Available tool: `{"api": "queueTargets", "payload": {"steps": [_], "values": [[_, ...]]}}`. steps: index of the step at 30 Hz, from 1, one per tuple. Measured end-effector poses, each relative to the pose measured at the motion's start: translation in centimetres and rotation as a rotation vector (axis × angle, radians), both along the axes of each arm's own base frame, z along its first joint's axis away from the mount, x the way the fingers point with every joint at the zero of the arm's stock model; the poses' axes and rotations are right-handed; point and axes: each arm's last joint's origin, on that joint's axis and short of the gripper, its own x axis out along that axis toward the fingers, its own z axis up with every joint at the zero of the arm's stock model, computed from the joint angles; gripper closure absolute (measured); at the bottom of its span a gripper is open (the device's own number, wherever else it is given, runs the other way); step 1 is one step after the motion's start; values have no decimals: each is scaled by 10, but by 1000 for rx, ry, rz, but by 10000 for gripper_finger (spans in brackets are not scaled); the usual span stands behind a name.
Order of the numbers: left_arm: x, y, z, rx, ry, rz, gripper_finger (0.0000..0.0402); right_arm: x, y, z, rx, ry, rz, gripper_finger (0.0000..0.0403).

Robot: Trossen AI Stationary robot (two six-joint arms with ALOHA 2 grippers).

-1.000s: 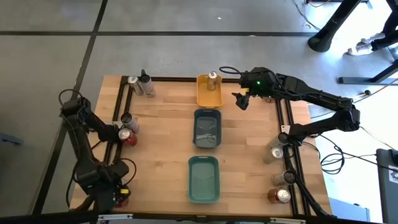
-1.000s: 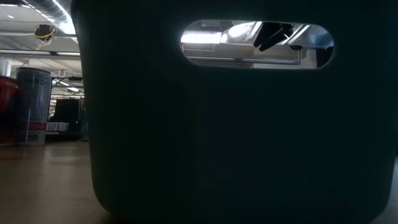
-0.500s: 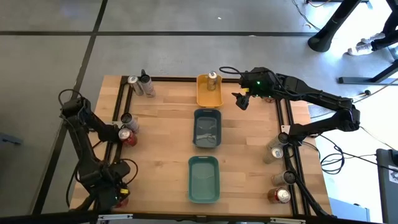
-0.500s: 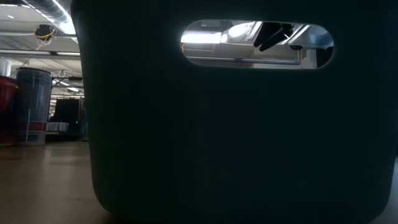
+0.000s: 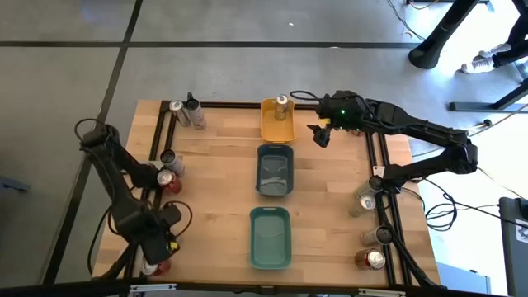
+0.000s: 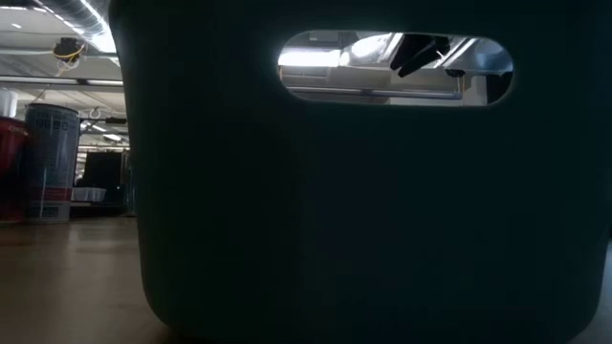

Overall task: Sort soda cans
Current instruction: Put the bottom left blue soda can into the yellow bin

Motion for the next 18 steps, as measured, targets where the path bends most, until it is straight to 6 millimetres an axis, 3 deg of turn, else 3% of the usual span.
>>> {"api": "queueTargets", "payload": {"steps": [10,18], "values": [[24,54,62,95,-237,-42,172,1,35,7,26,-46,111,78],[59,92,85,251,-410,-177,169,25,63,-1,168,-92,287,90]]}}
